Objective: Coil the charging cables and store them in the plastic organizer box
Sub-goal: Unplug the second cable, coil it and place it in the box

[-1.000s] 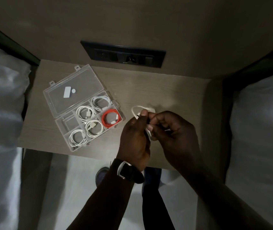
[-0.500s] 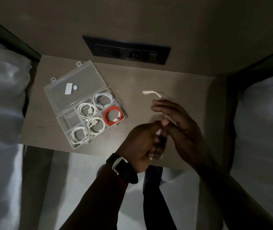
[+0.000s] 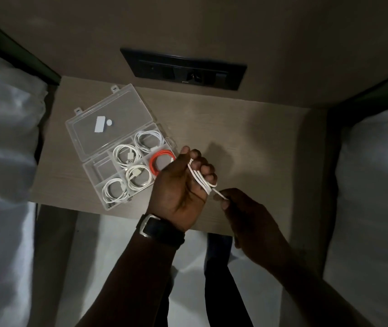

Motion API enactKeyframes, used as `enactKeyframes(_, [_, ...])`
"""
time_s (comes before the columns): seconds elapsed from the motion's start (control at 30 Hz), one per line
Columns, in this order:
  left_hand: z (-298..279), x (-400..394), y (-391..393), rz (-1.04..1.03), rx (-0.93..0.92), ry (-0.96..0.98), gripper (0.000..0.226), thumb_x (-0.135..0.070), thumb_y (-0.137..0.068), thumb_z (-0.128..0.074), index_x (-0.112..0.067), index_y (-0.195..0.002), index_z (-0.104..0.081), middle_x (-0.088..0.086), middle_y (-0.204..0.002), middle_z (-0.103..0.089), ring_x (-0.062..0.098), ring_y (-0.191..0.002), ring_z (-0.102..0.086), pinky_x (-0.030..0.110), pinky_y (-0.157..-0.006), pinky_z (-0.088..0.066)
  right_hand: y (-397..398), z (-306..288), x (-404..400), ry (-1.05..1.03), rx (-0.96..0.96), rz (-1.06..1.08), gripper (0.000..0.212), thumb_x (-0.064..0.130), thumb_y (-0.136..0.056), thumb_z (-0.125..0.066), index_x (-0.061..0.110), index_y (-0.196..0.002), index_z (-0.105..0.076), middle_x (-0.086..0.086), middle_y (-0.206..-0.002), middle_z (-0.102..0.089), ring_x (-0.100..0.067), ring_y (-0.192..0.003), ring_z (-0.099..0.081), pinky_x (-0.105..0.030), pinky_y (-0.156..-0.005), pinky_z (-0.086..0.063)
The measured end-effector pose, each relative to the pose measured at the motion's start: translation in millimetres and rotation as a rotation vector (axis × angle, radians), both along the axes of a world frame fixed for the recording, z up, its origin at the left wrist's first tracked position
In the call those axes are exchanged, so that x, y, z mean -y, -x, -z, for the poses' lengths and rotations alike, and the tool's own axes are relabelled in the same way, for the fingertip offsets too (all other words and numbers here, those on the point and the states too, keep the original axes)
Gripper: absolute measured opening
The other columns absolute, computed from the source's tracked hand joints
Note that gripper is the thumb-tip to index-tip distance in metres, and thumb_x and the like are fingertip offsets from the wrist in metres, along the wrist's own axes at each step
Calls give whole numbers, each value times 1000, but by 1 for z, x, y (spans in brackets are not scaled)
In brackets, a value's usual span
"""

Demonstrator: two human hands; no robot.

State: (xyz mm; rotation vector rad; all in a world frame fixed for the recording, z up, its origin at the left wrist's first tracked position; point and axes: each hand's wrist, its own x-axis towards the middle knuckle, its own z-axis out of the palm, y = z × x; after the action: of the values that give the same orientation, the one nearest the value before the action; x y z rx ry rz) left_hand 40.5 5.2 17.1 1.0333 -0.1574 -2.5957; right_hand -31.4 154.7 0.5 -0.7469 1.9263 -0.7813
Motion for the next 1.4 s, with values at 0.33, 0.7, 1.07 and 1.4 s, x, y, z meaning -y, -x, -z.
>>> enactKeyframes(0.33, [-5, -28, 3, -46, 108, 131, 28, -17, -102, -43, -7, -81, -59, 14, -97, -72, 29, -108, -67, 32, -87, -57, 14, -19, 24, 380, -123, 293, 11, 25, -85, -73, 32, -94, -72, 18, -81, -69, -9, -74, -67, -36, -66, -57])
enactKeyframes(0.7, [-8, -30, 2, 53, 68, 211, 42, -22, -102, -37, -13, -80, -73, 12, -121, -69, 25, -96, -63, 35, -68, -47, 6, -11, 36, 426, 64, 537, 12, 14, -87, -72, 24, -92, -75, 3, -69, -70, -9, -58, -65, -23, -50, -52])
enactKeyframes(1.07, [4, -39, -5, -34, 215, 233, 30, -19, -100, -42, -2, -102, -66, 9, -101, -72, 21, -102, -66, 29, -86, -55, 10, -18, 40, 254, -301, -104, 25, 15, -93, -59, 19, -114, -71, 3, -109, -63, -7, -95, -60, -6, -81, -40])
enactKeyframes(1.4, [8, -34, -2, 47, 303, 258, 29, -20, -101, -43, -9, -96, -70, 8, -99, -72, 22, -98, -67, 35, -88, -50, 4, -19, 49, 178, -419, -188, 35, 24, -89, -67, 18, -123, -66, 1, -122, -65, -9, -104, -59, -2, -84, -29])
